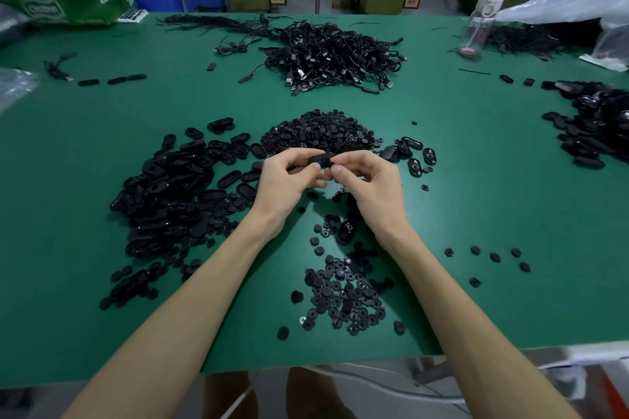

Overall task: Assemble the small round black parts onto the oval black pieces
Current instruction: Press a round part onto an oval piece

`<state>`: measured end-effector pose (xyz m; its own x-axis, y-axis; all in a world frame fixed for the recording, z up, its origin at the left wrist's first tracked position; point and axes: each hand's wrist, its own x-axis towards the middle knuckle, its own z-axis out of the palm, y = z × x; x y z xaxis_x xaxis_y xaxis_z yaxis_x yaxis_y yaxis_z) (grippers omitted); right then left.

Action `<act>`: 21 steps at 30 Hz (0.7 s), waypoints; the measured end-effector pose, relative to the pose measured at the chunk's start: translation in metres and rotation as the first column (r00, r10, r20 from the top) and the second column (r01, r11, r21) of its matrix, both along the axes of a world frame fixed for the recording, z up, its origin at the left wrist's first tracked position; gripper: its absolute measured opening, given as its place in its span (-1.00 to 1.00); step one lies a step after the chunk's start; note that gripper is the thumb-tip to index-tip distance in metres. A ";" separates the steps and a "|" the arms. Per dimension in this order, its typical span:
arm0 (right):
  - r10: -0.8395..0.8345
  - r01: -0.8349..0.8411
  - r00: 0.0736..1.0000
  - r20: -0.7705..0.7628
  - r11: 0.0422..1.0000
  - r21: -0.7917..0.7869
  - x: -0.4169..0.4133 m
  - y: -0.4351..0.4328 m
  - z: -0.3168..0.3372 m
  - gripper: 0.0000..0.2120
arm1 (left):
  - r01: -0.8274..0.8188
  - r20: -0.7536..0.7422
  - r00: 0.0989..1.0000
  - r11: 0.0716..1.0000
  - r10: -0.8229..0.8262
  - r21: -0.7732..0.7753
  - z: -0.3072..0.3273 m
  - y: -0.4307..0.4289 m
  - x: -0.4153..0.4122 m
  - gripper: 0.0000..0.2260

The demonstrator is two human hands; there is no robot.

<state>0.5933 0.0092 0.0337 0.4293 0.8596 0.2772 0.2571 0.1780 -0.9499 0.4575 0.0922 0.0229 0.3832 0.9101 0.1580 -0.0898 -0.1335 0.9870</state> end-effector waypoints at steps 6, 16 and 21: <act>-0.019 0.020 0.998 0.059 1.000 -0.017 0.001 0.002 -0.001 -0.92 | 0.010 -0.015 1.000 1.000 -0.010 0.019 -0.002 0.000 0.000 -0.80; -0.168 0.176 0.974 0.150 0.983 -0.043 0.001 0.002 -0.003 -0.94 | 0.080 -0.031 0.996 0.996 -0.078 0.050 -0.002 -0.002 -0.001 -0.82; -0.172 0.185 0.962 0.213 0.982 -0.039 -0.001 0.000 0.001 -0.95 | 0.091 -0.042 0.995 0.994 -0.089 0.058 -0.002 -0.003 -0.001 -0.81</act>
